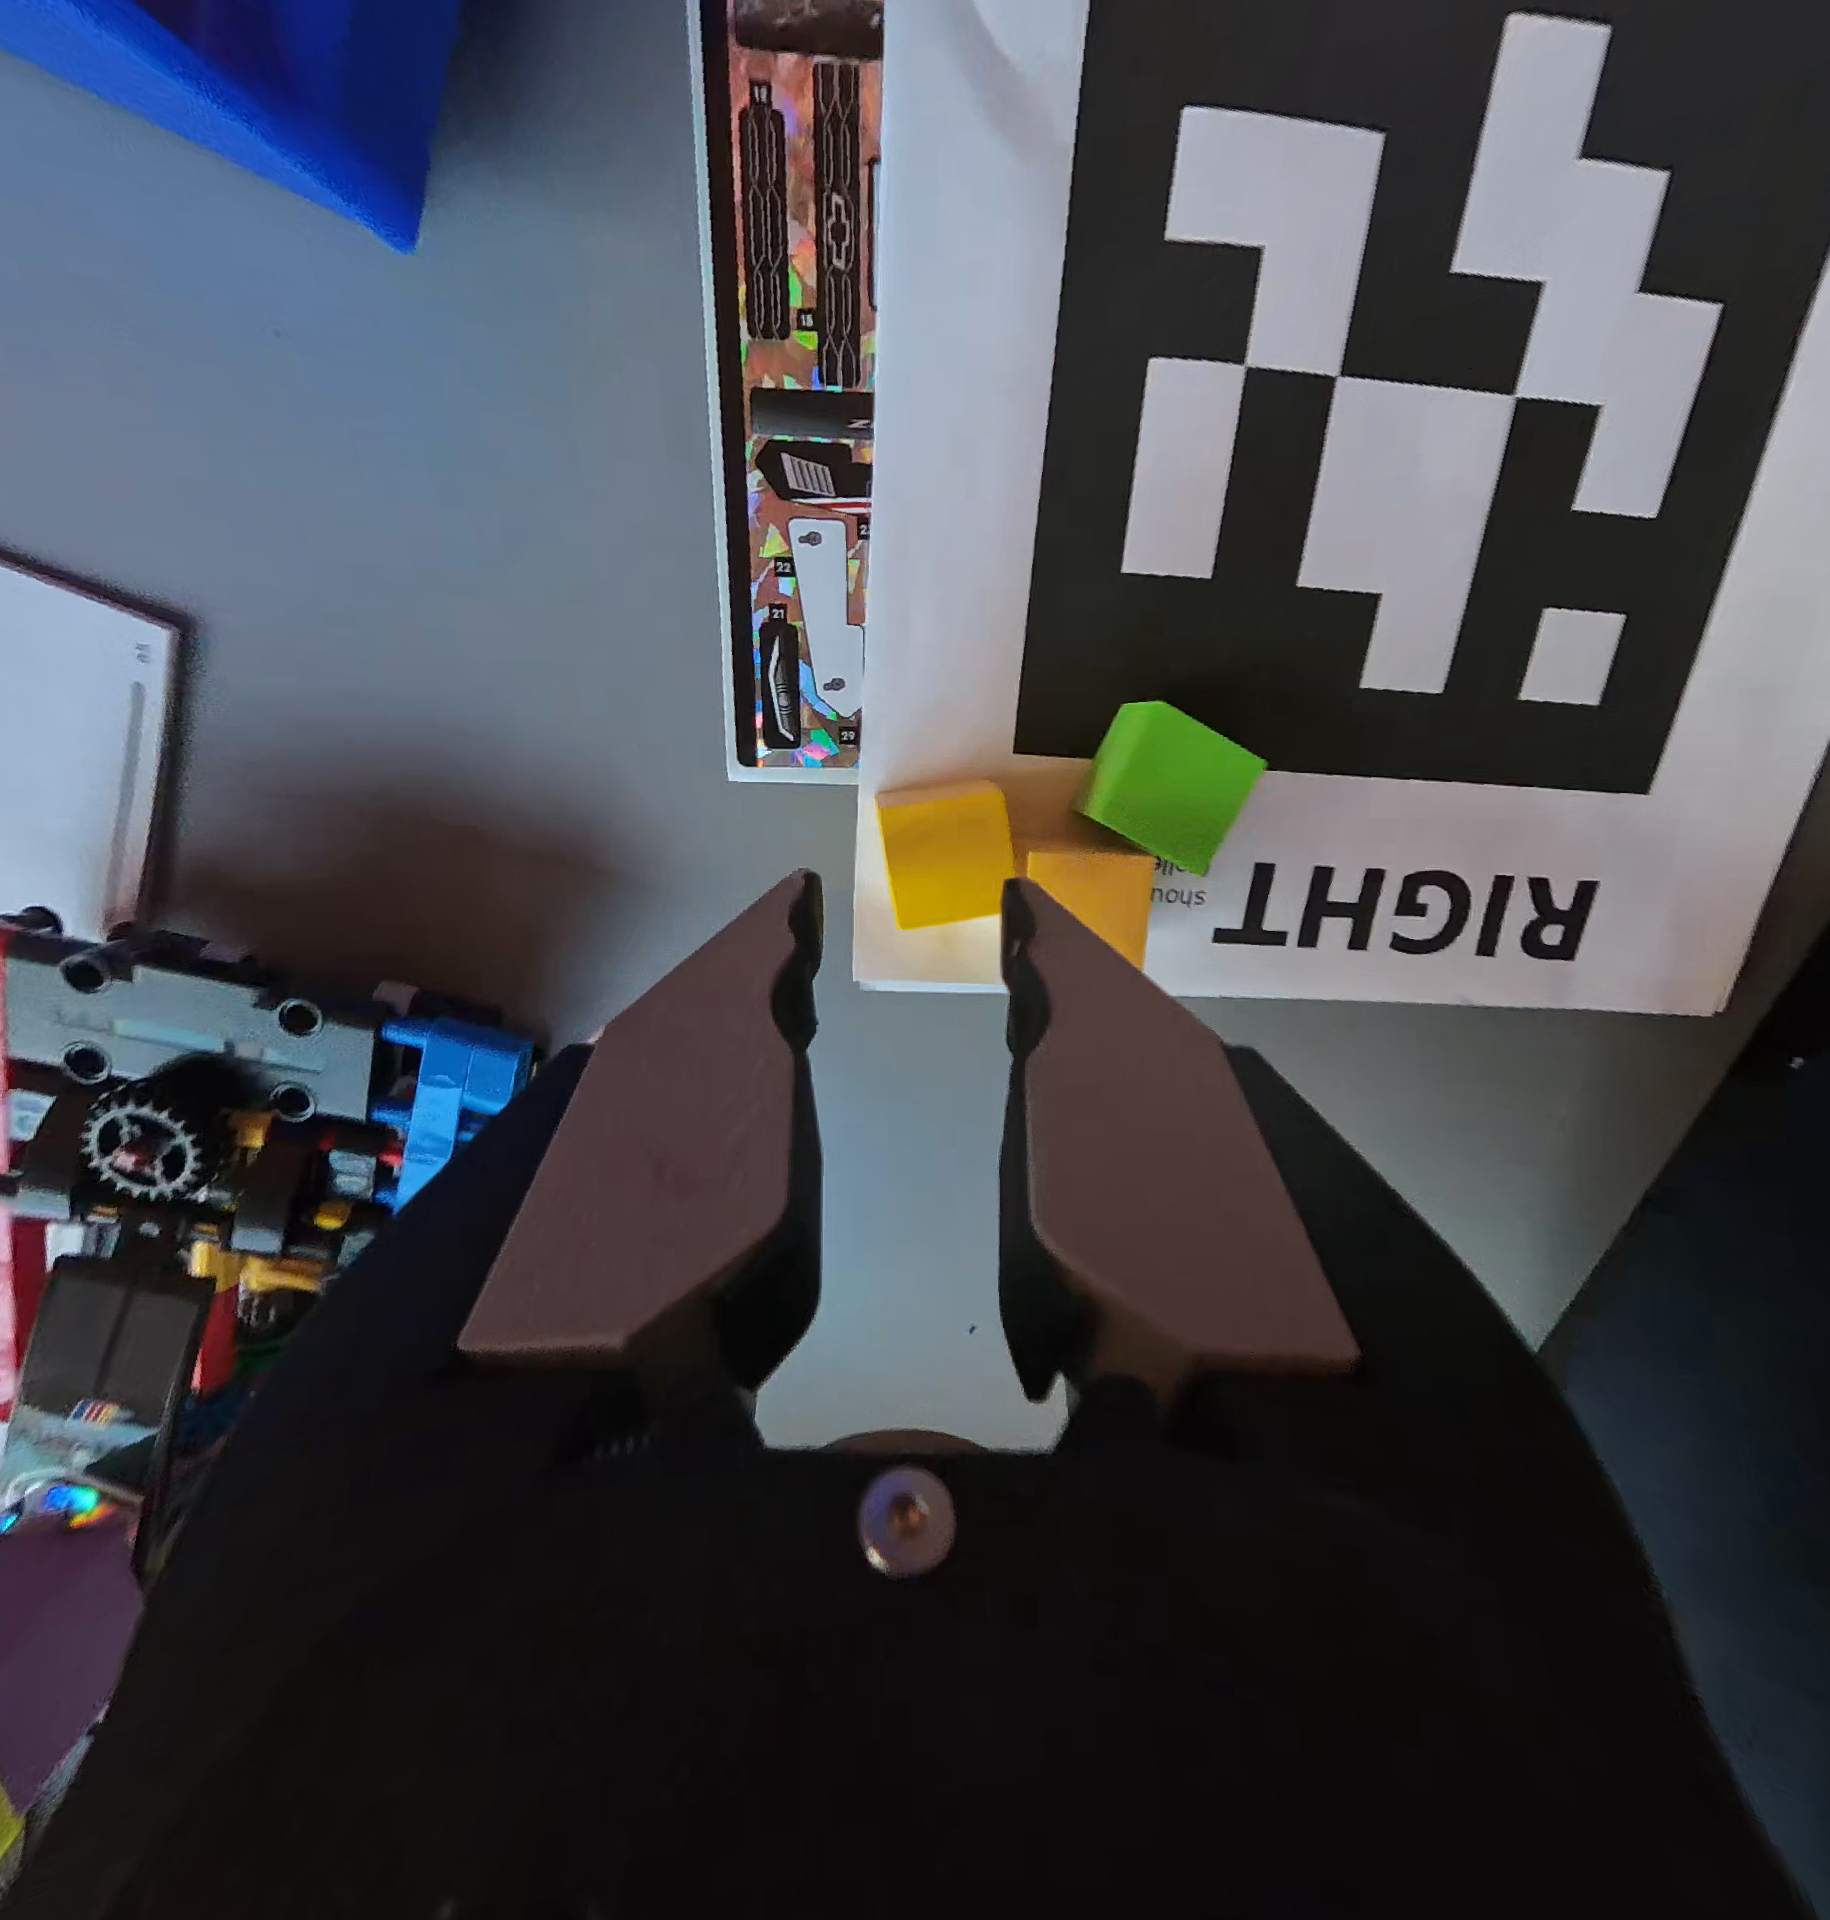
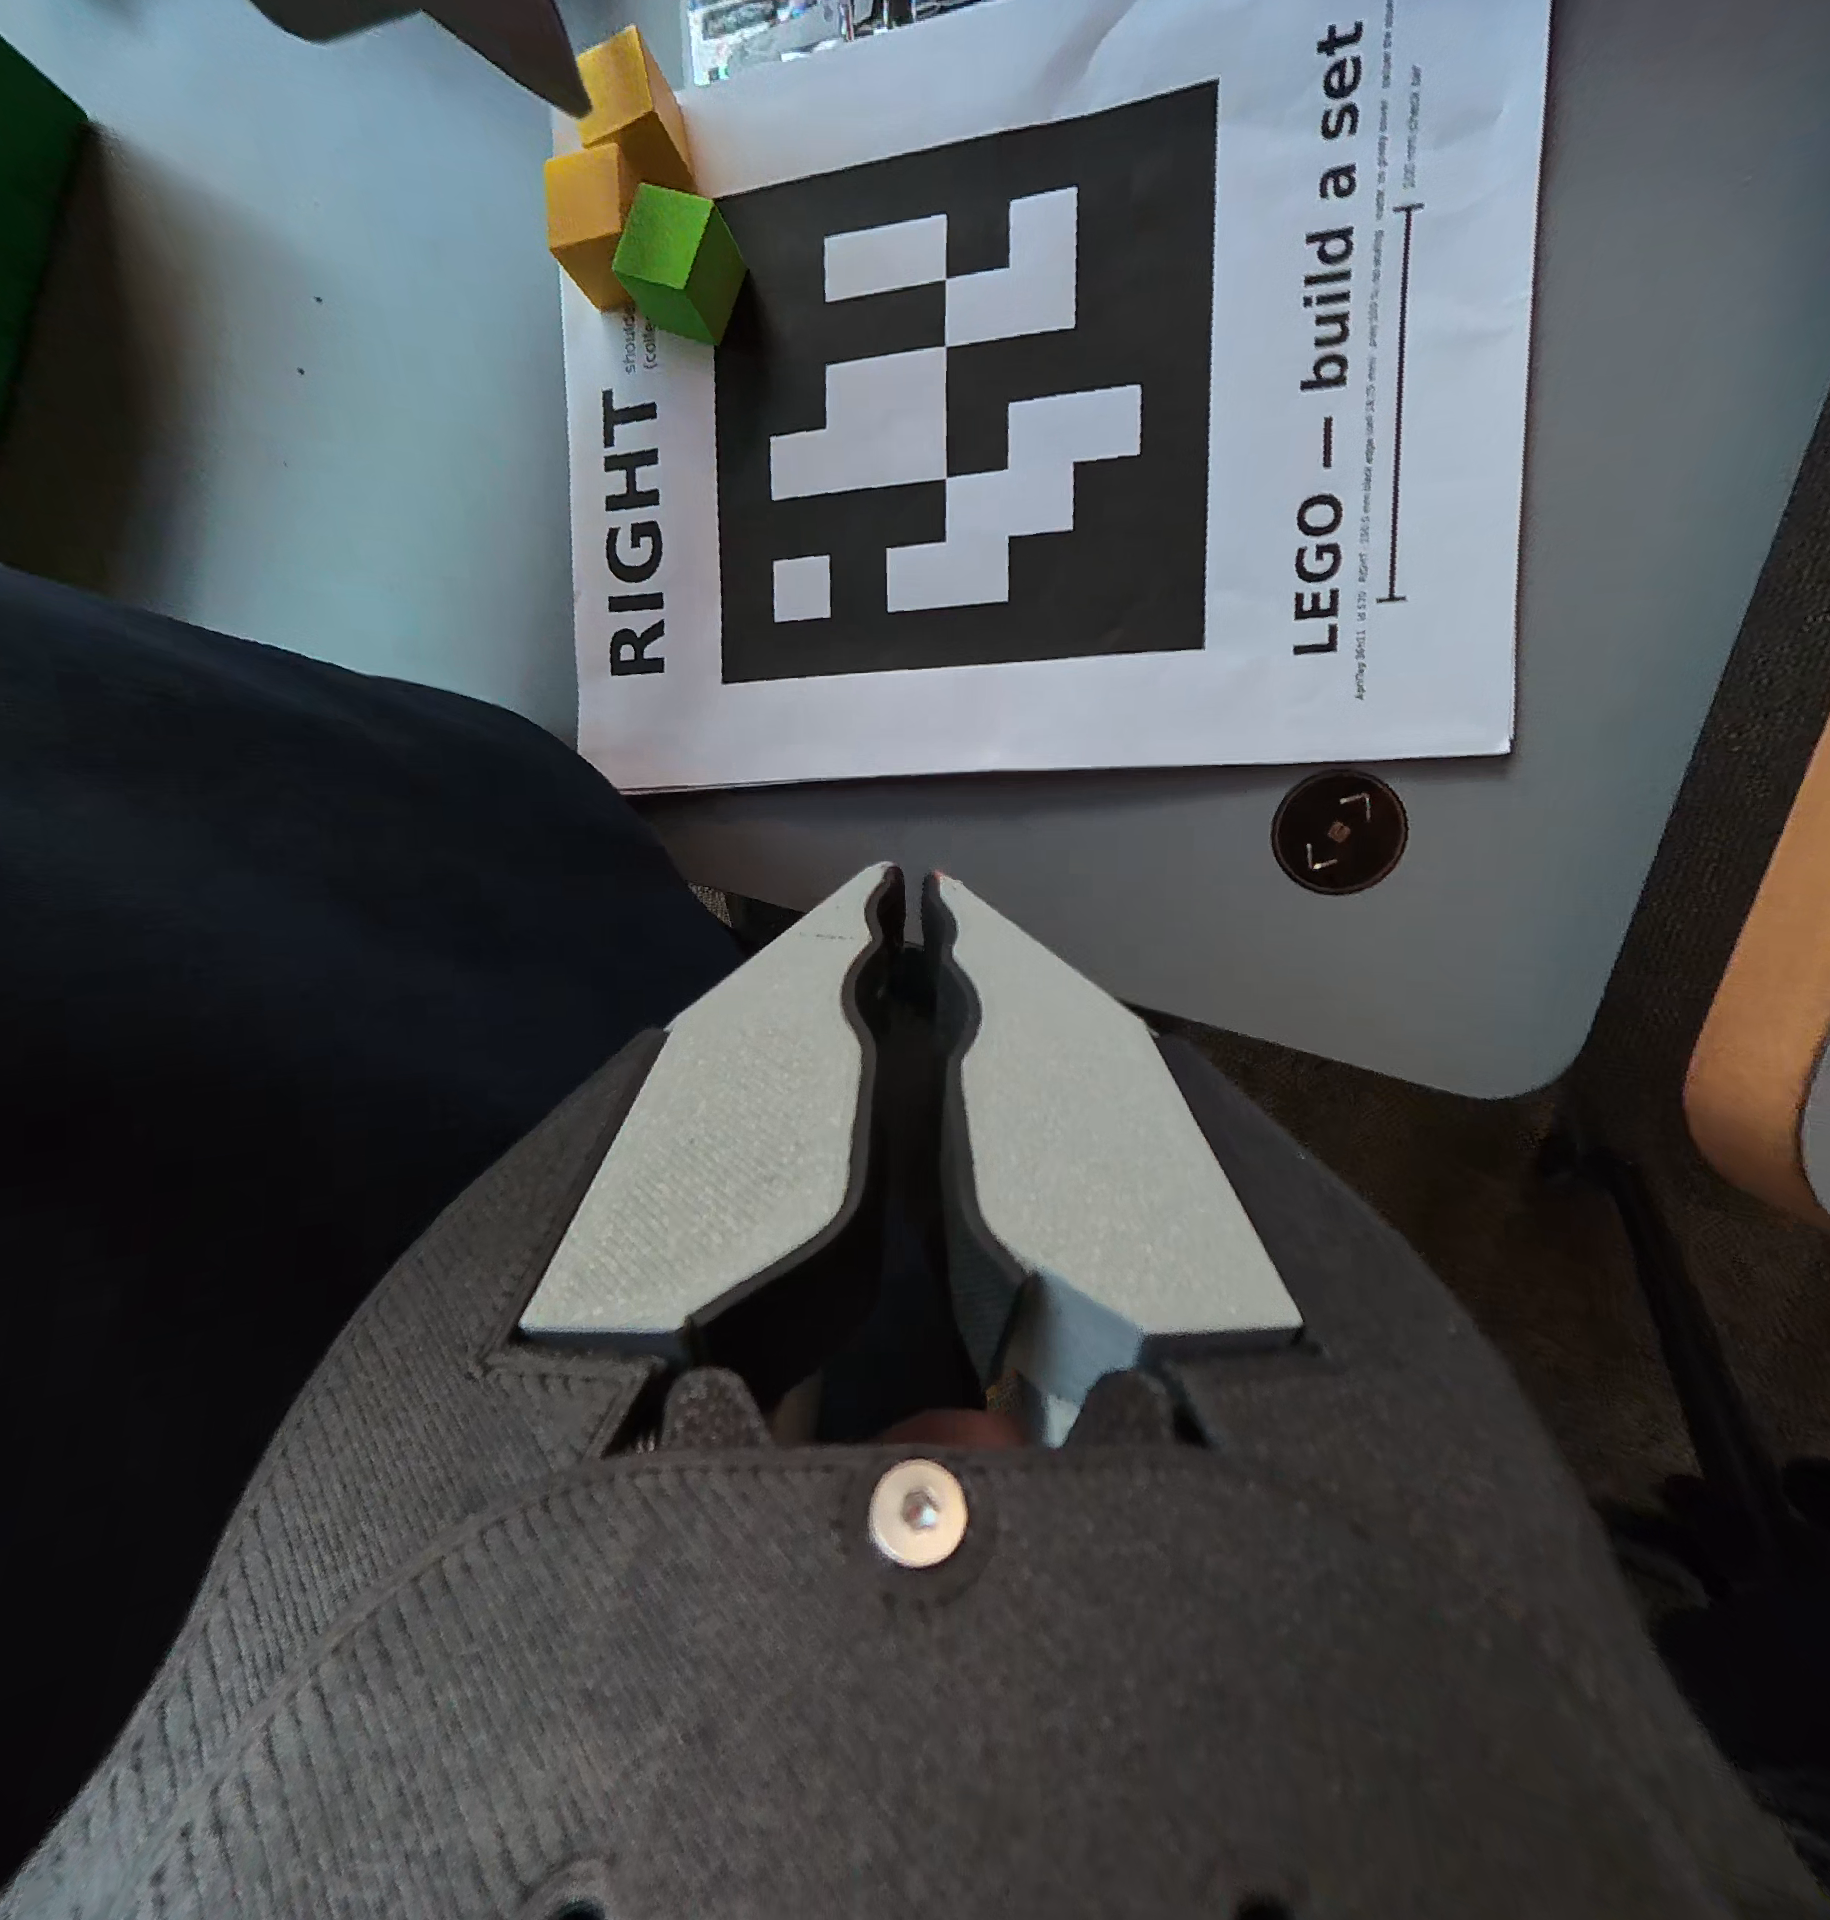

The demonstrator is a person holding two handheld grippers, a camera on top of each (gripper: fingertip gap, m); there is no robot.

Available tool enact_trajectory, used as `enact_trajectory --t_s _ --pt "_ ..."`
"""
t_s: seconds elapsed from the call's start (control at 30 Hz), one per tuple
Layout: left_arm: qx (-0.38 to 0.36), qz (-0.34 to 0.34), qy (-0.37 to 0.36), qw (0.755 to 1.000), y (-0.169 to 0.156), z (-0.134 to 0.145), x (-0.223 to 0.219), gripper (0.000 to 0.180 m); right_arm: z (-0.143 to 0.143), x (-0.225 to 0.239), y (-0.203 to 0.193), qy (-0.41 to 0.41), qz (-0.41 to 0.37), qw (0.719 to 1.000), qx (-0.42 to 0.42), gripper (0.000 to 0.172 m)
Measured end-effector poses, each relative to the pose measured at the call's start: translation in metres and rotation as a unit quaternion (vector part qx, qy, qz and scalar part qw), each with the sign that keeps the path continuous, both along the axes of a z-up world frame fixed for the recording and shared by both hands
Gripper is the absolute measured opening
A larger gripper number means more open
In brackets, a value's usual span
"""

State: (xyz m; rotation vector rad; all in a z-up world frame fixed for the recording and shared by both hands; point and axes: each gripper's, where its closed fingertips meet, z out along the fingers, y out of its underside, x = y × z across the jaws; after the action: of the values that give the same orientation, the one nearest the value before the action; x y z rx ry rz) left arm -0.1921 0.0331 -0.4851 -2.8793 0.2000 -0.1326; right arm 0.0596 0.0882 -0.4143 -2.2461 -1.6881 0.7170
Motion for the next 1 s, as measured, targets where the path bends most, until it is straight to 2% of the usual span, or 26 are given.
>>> enact_trajectory --t_s 0.23,0.3,0.43,0.53,0.67,0.77,0.87,0.93,1.0 --pt "-0.029 -0.011 -0.031 0.999 0.002 -0.016 0.012 0.034 -0.003 0.017 0.001 -0.005 -0.018 1.000 -0.003 0.001" --pt "-0.031 -0.016 -0.025 0.999 0.000 -0.019 0.012 0.027 -0.003 0.019 0.001 -0.006 -0.019 1.000 -0.006 0.001" --pt "-0.013 -0.033 -0.009 0.999 0.002 -0.011 0.012 0.026 -0.001 0.019 0.002 -0.008 -0.003 1.000 0.003 0.001" --pt "0.017 -0.039 -0.005 0.999 0.001 0.014 0.011 0.026 0.001 0.014 0.005 -0.001 -0.009 1.000 -0.005 0.001" --pt "0.044 -0.065 0.002 0.997 -0.017 0.060 -0.006 0.026 -0.001 0.005 0.003 0.006 -0.005 1.000 -0.017 0.001" --pt "0.056 -0.081 0.044 0.994 -0.037 0.104 -0.048 0.026 -0.003 -0.002 -0.002 0.005 0.012 1.000 -0.017 0.001" --pt "0.072 -0.049 0.062 0.994 -0.055 0.145 -0.102 0.026 -0.004 -0.010 -0.007 0.008 0.025 0.999 -0.019 0.001" --pt "0.078 -0.028 0.066 0.994 -0.066 0.160 -0.133 0.026 -0.004 -0.015 -0.009 0.011 0.030 0.999 -0.019 0.001" --pt "0.074 -0.013 0.070 0.995 -0.076 0.165 -0.155 0.026 -0.005 -0.018 -0.011 0.012 0.036 0.999 -0.018 0.001"
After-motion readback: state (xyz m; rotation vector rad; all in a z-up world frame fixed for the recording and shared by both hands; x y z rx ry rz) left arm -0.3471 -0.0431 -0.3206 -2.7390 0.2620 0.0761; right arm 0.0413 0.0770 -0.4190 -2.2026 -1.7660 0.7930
